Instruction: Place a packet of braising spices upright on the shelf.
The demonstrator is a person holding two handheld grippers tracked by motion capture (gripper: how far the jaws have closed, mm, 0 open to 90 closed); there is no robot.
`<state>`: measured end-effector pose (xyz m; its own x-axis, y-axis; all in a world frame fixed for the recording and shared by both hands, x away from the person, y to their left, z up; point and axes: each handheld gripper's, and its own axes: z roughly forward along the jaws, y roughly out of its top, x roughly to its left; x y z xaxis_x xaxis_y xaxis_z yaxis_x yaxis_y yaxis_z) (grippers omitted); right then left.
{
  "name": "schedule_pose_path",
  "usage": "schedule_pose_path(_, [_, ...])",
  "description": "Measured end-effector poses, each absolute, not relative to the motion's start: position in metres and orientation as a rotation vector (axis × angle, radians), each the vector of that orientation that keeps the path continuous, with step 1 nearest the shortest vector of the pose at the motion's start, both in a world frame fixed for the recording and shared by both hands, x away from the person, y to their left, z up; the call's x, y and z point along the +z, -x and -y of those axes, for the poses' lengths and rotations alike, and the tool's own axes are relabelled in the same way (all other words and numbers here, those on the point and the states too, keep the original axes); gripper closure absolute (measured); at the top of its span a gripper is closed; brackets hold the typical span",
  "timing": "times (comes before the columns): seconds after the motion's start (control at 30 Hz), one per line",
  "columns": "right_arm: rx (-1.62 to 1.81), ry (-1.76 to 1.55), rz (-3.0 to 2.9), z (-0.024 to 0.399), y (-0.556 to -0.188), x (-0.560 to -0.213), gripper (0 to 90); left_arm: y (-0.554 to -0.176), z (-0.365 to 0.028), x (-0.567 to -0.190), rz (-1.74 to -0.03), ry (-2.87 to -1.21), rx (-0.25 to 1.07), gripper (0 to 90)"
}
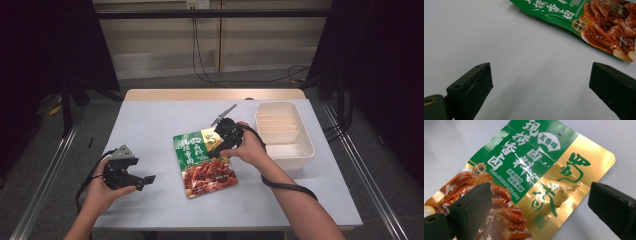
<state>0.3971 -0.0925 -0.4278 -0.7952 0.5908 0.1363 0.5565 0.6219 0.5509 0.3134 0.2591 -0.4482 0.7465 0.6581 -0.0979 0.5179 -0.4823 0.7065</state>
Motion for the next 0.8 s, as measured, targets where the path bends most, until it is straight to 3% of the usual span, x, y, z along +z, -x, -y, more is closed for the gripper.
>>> schedule_pose_path(0.8, [0.856,-1.006,-2.795,0.077,-0.457,-0.446,5.1,-0.315,-0.262,-0.446,-0.875,-2.188,0.237,4.6])
